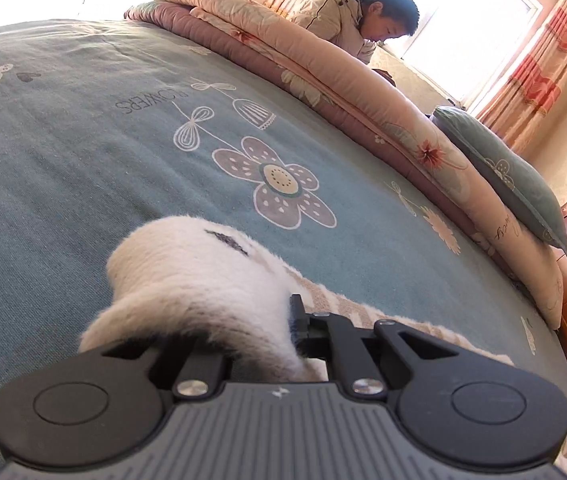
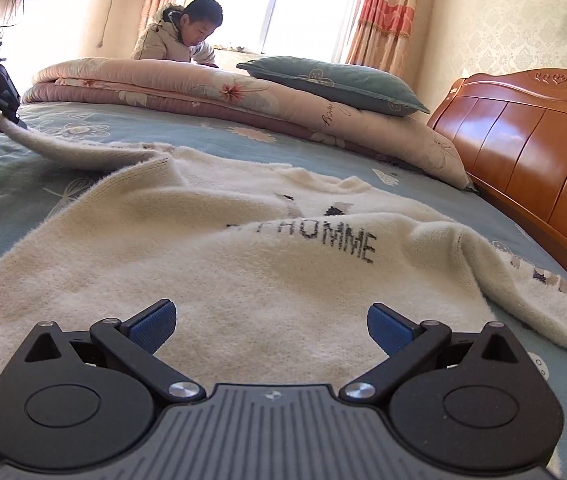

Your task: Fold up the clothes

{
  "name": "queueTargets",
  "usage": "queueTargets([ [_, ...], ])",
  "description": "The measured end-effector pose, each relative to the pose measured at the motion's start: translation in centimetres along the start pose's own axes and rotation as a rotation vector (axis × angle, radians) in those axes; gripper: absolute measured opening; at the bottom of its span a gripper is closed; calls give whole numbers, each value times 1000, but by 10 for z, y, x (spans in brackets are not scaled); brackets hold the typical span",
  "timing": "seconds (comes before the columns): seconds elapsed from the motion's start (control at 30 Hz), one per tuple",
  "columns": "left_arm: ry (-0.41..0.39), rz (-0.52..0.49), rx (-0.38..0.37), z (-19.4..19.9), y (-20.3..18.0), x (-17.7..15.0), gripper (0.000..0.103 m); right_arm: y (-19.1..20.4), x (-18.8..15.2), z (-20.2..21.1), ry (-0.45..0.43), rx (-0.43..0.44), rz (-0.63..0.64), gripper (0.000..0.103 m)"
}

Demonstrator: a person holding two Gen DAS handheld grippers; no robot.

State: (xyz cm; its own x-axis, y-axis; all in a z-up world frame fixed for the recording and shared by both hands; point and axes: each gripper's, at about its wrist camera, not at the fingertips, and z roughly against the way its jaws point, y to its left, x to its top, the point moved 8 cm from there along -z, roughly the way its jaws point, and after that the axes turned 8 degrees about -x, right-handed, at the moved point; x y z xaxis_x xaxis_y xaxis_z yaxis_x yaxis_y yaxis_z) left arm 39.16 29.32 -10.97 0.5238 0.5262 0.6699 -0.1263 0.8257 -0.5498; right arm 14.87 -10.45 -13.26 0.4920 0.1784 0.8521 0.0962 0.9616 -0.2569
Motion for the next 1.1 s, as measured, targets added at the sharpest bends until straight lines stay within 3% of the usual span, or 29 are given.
queueTargets([
  [0.1,11,-45,43,-9,-1,4,10,15,-7,1,32,38,19,103],
  [0.23,33,-98,132,-18,0,6,21,18,-9,4,36,41,17,103],
  [0.4,16,-93,203,-8,17,13,27,12,-10,2,50,37,-7,103],
  [0.47,-5,-64,236,1,29,19,36,10,-11,3,52,38,-12,103],
  [0.6,-7,-37,275,17,39,24,37,7,-12,3,54,35,-20,103],
  [0.8,-55,-228,189,39,-27,23,47,8,-11,2,54,37,-35,103],
  [0.93,-112,-397,182,49,-73,16,48,8,-10,5,46,37,-27,103],
  [1.1,-123,-496,134,52,-109,1,50,3,-9,4,50,33,-45,103],
])
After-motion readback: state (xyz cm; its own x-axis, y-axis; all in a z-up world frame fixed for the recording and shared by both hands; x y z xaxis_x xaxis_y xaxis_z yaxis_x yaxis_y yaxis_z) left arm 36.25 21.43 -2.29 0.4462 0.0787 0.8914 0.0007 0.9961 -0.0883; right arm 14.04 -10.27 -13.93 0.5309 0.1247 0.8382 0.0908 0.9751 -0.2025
